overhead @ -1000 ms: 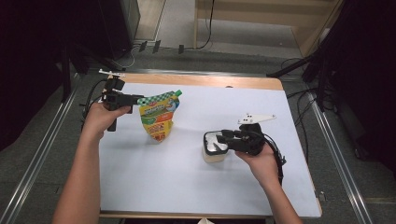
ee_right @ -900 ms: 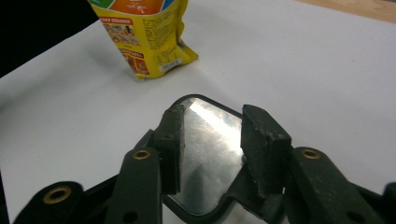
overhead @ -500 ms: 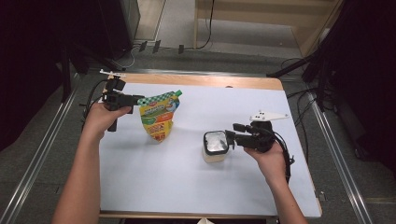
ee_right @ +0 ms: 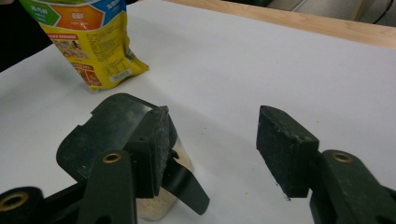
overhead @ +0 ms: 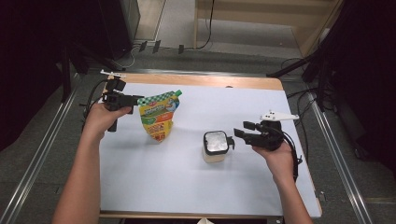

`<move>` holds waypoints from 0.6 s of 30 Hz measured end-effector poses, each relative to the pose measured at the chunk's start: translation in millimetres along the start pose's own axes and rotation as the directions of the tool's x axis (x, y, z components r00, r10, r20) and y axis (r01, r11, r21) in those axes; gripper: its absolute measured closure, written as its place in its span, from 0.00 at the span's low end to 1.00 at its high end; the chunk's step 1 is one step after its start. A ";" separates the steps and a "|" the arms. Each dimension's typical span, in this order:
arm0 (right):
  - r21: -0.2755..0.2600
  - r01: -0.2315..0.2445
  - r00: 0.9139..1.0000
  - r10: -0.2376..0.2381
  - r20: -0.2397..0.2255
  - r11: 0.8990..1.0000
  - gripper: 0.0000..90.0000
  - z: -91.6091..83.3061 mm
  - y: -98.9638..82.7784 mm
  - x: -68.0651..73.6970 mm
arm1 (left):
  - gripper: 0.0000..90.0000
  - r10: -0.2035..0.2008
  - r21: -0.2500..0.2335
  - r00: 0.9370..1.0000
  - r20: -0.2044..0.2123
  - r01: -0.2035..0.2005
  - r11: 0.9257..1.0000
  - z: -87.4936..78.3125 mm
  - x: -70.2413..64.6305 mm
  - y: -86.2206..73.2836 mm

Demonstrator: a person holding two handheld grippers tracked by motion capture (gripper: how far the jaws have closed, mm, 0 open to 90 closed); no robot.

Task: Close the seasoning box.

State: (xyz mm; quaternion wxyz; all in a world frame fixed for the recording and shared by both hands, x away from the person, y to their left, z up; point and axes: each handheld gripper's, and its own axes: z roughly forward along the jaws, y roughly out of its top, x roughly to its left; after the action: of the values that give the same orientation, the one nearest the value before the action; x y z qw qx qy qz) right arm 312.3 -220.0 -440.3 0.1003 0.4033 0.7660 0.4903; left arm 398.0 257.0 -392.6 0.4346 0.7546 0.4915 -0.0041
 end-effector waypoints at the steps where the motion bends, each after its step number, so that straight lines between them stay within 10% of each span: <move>1: 0.000 -0.007 1.000 0.007 0.003 1.000 0.49 -1.7 -1.0 -2.7 | 0.46 -0.001 -0.001 1.000 0.000 0.001 1.000 -0.3 0.1 0.0; 18: -0.032 0.037 0.993 -0.033 0.116 0.999 0.34 -6.5 -13.5 -24.3 | 0.46 -0.009 -0.005 1.000 -0.003 0.009 1.000 -1.1 3.0 -0.8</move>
State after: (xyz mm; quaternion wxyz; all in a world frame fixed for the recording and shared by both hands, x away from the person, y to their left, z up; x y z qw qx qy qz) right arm 317.6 -244.4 -454.1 0.1601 0.4157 0.7573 0.4775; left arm 398.5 260.0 -393.7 0.4359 0.7513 0.4955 -0.0037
